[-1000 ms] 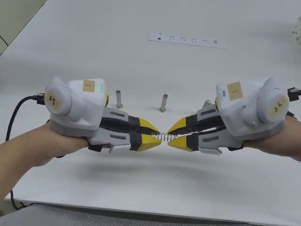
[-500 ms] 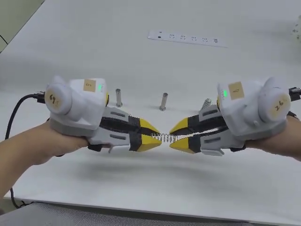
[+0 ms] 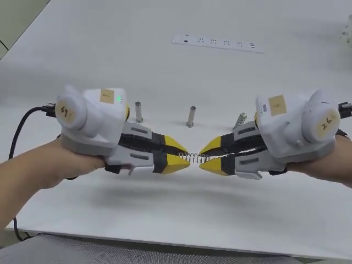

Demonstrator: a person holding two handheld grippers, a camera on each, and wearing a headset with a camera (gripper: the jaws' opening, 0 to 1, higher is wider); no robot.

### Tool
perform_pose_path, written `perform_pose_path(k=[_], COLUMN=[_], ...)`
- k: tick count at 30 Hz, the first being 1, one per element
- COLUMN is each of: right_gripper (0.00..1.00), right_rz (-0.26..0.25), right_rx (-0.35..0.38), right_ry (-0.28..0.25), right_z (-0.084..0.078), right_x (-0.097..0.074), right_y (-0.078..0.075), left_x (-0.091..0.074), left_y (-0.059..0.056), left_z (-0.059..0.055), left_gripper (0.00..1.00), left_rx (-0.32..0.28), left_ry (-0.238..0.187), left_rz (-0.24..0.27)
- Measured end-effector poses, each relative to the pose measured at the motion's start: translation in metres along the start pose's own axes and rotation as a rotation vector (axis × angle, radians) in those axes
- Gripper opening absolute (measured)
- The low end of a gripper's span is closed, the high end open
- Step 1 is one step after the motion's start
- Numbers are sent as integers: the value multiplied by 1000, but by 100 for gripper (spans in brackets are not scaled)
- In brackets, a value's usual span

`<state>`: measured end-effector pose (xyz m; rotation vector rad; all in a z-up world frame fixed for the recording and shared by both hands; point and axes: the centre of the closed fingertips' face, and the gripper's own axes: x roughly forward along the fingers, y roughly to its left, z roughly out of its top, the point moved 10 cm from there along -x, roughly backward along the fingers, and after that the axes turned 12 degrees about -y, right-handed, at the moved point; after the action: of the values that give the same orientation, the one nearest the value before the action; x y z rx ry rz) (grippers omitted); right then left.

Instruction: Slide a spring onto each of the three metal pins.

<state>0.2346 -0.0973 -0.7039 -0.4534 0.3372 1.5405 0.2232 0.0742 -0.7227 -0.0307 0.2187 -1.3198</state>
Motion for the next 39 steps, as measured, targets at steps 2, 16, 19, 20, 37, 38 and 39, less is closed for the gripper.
perform_pose_path(k=[2,16,19,20,37,38,39], right_gripper=[8,8,8,8,8,8,8], right_rz=[-8,4,12,15,36,38,41], right_rx=[-3,-43,-48,-49,-78,-83,-87], right_ry=[-1,4,1,-4,-53,-56,-59], right_z=[1,16,20,21,40,41,41], right_x=[-1,-5,-5,-5,-3,-2,-1], right_y=[0,1,1,1,-1,-1,-2], left_x=[1,1,0,0,4,4,5], left_y=[0,2,1,1,4,4,4], left_z=[0,-3,-4,-5,-2,-2,-2], left_gripper=[2,2,2,2,2,2,2], left_rx=[1,-8,-2,1,15,15,18], left_ry=[-2,17,25,28,26,27,28], left_rz=[2,5,6,7,7,7,7])
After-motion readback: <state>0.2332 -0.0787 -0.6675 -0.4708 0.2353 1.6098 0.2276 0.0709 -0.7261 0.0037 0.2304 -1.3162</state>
